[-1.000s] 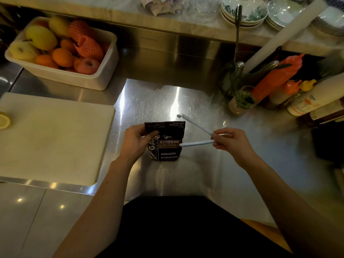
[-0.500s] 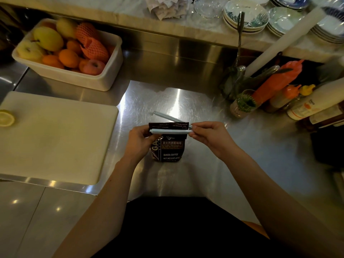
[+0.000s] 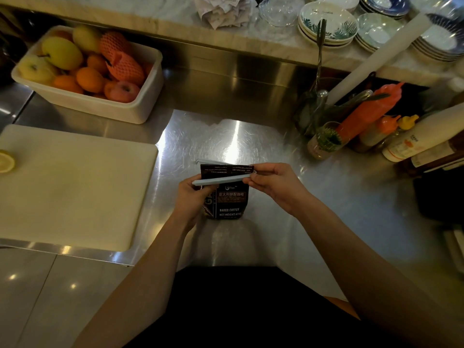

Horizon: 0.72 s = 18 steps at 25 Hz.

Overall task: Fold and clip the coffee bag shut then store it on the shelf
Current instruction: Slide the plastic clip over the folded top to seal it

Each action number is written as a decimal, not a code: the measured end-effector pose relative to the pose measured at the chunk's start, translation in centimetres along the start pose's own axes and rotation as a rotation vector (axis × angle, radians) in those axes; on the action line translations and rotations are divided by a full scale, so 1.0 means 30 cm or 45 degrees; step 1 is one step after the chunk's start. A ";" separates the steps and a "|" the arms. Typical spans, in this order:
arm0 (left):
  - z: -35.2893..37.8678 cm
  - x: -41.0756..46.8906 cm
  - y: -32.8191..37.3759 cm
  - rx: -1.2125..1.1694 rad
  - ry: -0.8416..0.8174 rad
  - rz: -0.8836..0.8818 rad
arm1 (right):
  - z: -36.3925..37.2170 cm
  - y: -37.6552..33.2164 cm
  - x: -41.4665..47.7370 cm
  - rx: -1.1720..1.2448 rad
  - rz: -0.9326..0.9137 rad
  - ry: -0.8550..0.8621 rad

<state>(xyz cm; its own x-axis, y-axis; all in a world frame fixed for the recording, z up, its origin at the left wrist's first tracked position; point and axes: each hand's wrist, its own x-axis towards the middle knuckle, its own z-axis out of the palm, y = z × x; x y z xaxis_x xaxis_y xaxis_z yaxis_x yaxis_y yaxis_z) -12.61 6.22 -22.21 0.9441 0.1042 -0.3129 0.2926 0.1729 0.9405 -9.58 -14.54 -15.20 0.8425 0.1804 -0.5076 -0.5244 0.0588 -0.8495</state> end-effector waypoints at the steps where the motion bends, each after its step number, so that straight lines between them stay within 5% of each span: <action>1: 0.004 -0.002 0.000 -0.030 -0.010 -0.007 | 0.000 0.005 0.000 -0.019 -0.025 -0.011; 18: 0.018 0.023 -0.011 -0.050 0.023 -0.051 | 0.039 0.068 0.012 -0.341 -0.298 0.201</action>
<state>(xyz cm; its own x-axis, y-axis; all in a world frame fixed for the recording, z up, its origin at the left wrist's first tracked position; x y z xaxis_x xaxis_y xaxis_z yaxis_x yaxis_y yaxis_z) -11.97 5.70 -22.65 0.9289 0.1139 -0.3525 0.3232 0.2156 0.9214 -10.51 -13.22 -16.94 0.9551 0.0377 -0.2939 -0.2827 -0.1818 -0.9418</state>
